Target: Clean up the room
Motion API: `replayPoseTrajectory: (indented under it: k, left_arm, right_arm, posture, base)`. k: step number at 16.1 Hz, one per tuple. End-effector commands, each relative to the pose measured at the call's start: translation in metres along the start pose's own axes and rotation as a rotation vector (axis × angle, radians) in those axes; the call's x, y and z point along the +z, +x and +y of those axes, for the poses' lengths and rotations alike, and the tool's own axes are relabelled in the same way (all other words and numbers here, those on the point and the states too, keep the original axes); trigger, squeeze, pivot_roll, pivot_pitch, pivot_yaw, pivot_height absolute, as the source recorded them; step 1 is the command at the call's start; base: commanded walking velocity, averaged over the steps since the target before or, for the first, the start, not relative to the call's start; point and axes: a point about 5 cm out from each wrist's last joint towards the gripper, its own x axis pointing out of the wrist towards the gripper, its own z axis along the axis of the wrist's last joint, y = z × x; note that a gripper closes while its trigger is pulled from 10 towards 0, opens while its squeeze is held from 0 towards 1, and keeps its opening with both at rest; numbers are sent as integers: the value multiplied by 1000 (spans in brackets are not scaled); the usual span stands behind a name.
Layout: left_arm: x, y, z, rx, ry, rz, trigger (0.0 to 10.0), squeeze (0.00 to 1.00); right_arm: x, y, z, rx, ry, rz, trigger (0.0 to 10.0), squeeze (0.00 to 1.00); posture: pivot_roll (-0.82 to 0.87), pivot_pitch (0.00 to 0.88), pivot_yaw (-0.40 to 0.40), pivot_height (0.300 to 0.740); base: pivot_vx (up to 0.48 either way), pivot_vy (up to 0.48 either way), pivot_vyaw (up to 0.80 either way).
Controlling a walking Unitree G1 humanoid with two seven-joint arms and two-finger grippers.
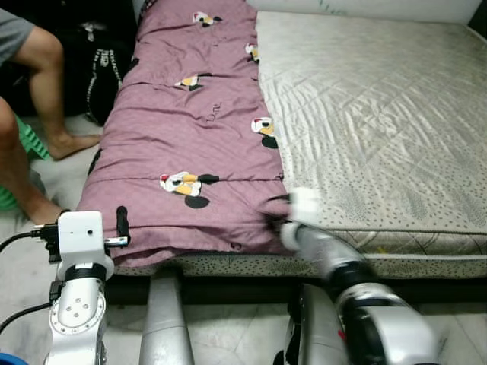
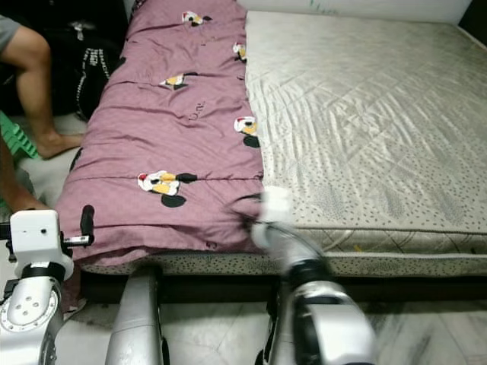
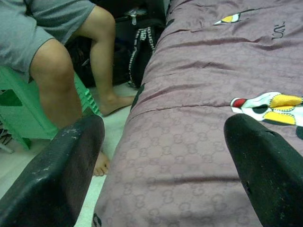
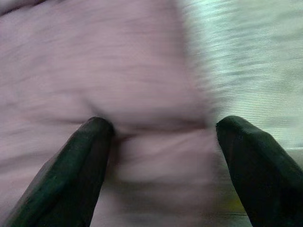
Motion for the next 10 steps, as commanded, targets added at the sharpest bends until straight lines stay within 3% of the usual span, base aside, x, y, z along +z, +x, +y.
replayPoseTrajectory:
  k: [1,3,4,5,7,8,10]
  left_arm:
    - [1,2,-4,-19,-3,1,10000,0]
    - [3,9,-10,-57,-9,-2,10000,0]
    - [3,11,-12,-70,-12,-4,10000,0]
    - [3,14,-16,-90,-20,-8,10000,0]
    - [4,16,-21,-111,-38,-18,10000,0]
    - [8,19,-28,-134,-65,-47,10000,0]
    - [16,24,-39,-177,-122,-88,10000,0]
  right_arm:
    - [3,-3,-10,-34,52,-19,10000,0]
    - [6,-19,-45,-119,95,-96,10000,0]
    - [7,-27,-51,-117,98,-145,10000,0]
    - [15,-44,-56,-121,88,-282,10000,0]
    - [23,-67,-56,-126,48,-458,10000,0]
    - [30,-86,-52,-144,-38,-572,10000,0]
    - [35,-105,-34,-64,-124,-673,10000,0]
  posture:
    - [140,0,-44,538]
    - [86,0,-14,538]
    - [63,0,-2,538]
    - [46,0,4,538]
    - [15,0,16,538]
    - [0,0,21,538]
    - [-39,0,34,538]
  base:
    - [0,0,0]
    - [0,0,0]
    - [0,0,0]
    - [0,0,0]
    - [0,0,0]
    - [0,0,0]
    - [0,0,0]
